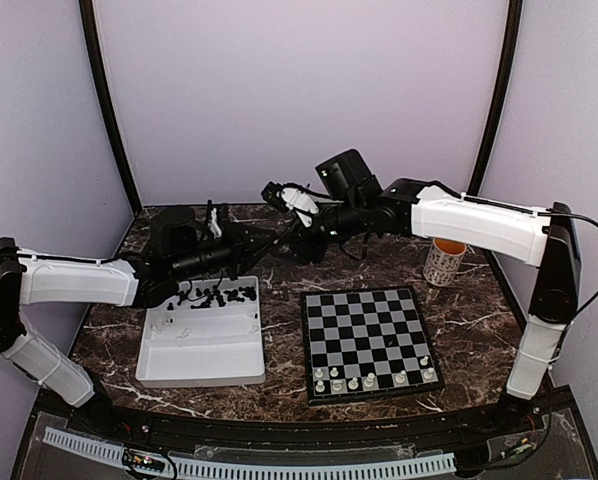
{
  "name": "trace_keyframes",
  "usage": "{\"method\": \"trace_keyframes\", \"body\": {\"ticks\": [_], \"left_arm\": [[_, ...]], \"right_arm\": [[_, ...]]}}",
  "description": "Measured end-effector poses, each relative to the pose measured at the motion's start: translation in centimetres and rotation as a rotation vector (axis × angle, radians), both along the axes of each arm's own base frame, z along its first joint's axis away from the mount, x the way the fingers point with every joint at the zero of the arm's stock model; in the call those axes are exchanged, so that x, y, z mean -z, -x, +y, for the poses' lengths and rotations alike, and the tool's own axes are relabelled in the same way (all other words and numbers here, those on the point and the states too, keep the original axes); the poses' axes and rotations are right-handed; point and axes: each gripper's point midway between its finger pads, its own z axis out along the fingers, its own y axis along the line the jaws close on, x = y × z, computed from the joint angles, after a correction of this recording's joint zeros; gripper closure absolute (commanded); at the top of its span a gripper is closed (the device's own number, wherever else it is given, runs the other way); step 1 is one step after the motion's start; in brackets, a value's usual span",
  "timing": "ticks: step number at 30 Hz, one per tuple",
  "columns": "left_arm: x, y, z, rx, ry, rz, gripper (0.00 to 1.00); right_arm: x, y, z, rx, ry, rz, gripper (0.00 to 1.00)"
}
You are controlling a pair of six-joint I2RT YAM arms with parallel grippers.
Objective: Set up the chess pieces on the board
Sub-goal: Pass from the left arm to the right
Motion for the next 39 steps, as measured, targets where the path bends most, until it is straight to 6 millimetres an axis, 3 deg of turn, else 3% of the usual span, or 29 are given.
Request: {"method": "trace_keyframes", "body": {"ticks": [4, 13, 21, 26, 31, 35, 39], "left_arm": [[0.3, 0.0, -0.2, 0.012, 0.003, 0.006, 1.0], [0.4, -0.5, 0.0, -0.002, 0.012, 0.014, 0.98], [0.7, -0.7, 0.0, -0.007, 0.017, 0.025, 0.71], [1.3, -0.8, 0.5, -0.009, -0.037, 0.008, 0.6], [1.6, -1.6, 2.5, -0.043, -0.174, -0.044, 0.43], [-1.8, -3.0, 4.1, -0.101, -0.337, -0.189, 0.37], [-5.3, -4.1, 6.1, -0.174, -0.521, -0.341, 0.36]], "right_arm": [[-0.8, -0.3, 0.3, 0.009, -0.012, -0.006, 0.73], [-0.4, -1.2, 0.1, 0.058, 0.002, -0.008, 1.0], [-0.3, -1.7, -0.2, 0.081, 0.012, -0.018, 1.0], [-0.1, -2.2, -0.8, 0.08, 0.009, -0.013, 1.0], [0.9, -3.6, -4.0, 0.105, 0.053, -0.011, 1.0], [0.9, -3.7, -8.0, 0.077, 0.138, -0.057, 1.0], [1.7, -1.9, -11.5, -0.008, 0.294, -0.143, 1.0]]}}
